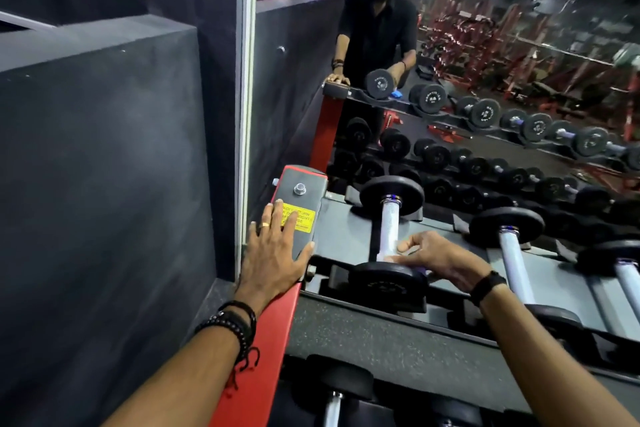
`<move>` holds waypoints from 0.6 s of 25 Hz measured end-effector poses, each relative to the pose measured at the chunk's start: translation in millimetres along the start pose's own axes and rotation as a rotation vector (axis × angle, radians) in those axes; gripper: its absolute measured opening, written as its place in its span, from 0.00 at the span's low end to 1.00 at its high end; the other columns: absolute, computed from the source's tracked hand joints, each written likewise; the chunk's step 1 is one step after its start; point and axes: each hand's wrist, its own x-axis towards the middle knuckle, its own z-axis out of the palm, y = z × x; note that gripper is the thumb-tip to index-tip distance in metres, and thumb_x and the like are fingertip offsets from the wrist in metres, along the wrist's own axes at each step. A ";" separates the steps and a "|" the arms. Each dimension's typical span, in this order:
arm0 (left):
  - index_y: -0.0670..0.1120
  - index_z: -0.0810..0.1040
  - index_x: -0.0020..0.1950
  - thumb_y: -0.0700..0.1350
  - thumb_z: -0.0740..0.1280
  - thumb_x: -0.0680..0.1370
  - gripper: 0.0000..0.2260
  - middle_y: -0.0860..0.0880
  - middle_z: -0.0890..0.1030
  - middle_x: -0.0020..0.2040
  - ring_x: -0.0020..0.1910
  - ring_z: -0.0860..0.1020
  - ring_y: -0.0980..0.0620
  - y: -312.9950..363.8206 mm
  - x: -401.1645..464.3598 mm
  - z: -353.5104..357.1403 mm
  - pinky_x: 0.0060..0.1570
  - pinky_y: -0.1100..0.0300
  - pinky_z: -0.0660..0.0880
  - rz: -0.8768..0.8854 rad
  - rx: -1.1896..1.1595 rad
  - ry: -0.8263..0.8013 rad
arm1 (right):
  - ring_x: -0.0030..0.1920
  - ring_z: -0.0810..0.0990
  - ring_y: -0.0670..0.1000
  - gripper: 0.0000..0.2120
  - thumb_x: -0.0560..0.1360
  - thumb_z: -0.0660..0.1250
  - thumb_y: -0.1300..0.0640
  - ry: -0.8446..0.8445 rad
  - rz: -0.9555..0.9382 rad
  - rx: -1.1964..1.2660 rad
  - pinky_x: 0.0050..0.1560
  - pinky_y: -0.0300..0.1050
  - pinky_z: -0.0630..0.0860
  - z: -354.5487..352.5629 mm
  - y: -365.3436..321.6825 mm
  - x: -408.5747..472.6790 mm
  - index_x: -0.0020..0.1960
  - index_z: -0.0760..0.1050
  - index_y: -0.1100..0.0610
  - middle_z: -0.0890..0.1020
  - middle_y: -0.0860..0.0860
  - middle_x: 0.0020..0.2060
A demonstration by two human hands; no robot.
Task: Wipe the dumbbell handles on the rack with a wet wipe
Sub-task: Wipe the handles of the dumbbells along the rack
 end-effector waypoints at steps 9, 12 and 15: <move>0.49 0.64 0.75 0.64 0.55 0.77 0.31 0.44 0.58 0.79 0.77 0.56 0.45 0.0 -2.6 2.3 0.71 0.42 0.60 -0.003 0.027 0.029 | 0.35 0.71 0.51 0.26 0.68 0.73 0.39 -0.199 -0.145 -0.186 0.32 0.41 0.65 -2.1 10.3 25.9 0.44 0.76 0.63 0.74 0.53 0.34; 0.49 0.65 0.74 0.64 0.55 0.77 0.30 0.44 0.59 0.79 0.77 0.57 0.45 1.0 -1.9 1.2 0.70 0.40 0.62 -0.021 0.026 0.026 | 0.37 0.75 0.51 0.23 0.66 0.76 0.48 -0.327 -0.114 0.055 0.33 0.40 0.69 -5.8 15.1 24.3 0.52 0.78 0.64 0.78 0.55 0.40; 0.48 0.66 0.73 0.63 0.55 0.77 0.30 0.43 0.61 0.78 0.76 0.59 0.43 1.8 0.1 0.0 0.68 0.40 0.65 -0.021 0.037 0.022 | 0.35 0.73 0.49 0.21 0.69 0.74 0.44 -0.108 -0.143 -0.130 0.33 0.40 0.69 10.2 12.5 31.7 0.47 0.80 0.62 0.77 0.51 0.34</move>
